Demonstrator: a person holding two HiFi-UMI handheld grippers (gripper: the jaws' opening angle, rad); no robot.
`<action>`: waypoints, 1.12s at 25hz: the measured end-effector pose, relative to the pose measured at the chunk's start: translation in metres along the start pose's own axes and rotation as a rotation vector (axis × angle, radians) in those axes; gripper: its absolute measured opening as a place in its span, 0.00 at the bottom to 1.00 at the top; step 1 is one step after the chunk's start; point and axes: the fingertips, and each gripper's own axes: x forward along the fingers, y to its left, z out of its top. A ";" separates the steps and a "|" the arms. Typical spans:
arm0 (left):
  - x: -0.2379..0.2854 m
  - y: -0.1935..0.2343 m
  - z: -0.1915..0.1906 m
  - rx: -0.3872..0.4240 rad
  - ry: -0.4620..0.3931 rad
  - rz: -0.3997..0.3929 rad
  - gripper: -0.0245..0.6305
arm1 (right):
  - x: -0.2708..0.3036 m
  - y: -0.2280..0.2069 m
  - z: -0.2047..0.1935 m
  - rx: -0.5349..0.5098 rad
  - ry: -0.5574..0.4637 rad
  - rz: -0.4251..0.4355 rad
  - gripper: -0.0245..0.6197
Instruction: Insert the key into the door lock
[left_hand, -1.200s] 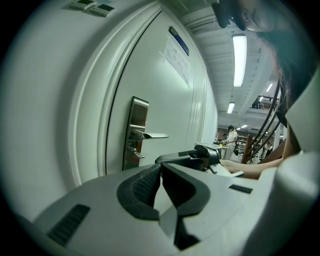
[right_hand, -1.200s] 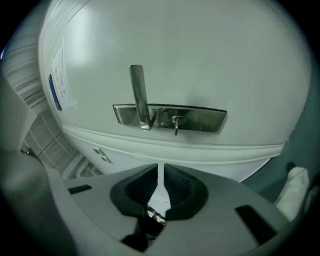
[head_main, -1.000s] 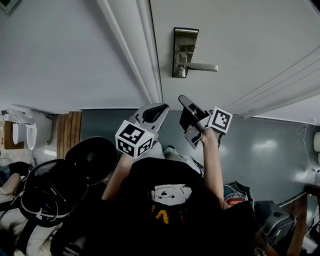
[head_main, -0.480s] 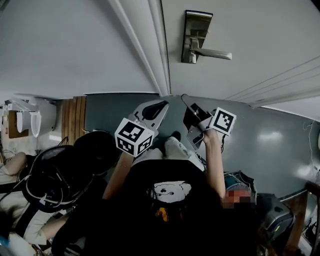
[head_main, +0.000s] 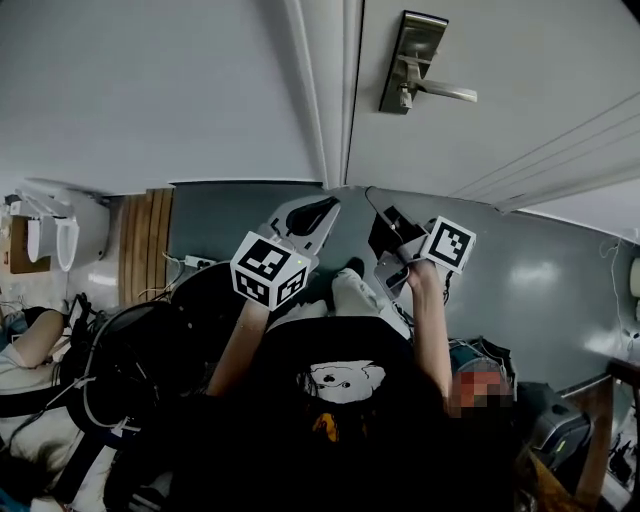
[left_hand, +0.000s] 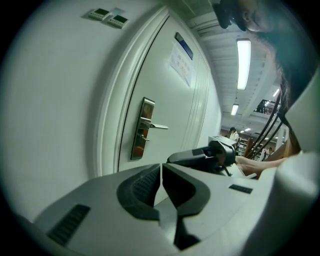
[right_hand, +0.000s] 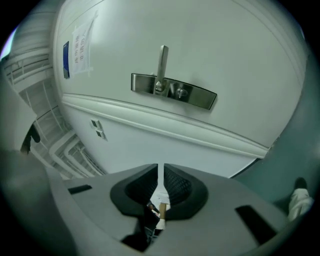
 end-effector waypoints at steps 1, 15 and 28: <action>-0.009 -0.003 -0.003 0.000 -0.005 -0.003 0.06 | -0.001 0.005 -0.010 -0.012 -0.003 -0.002 0.08; -0.100 -0.063 -0.046 0.002 -0.022 -0.110 0.06 | -0.059 0.042 -0.125 -0.122 -0.093 -0.074 0.07; -0.121 -0.102 -0.075 0.014 0.010 -0.202 0.06 | -0.108 0.040 -0.154 -0.342 -0.195 -0.229 0.06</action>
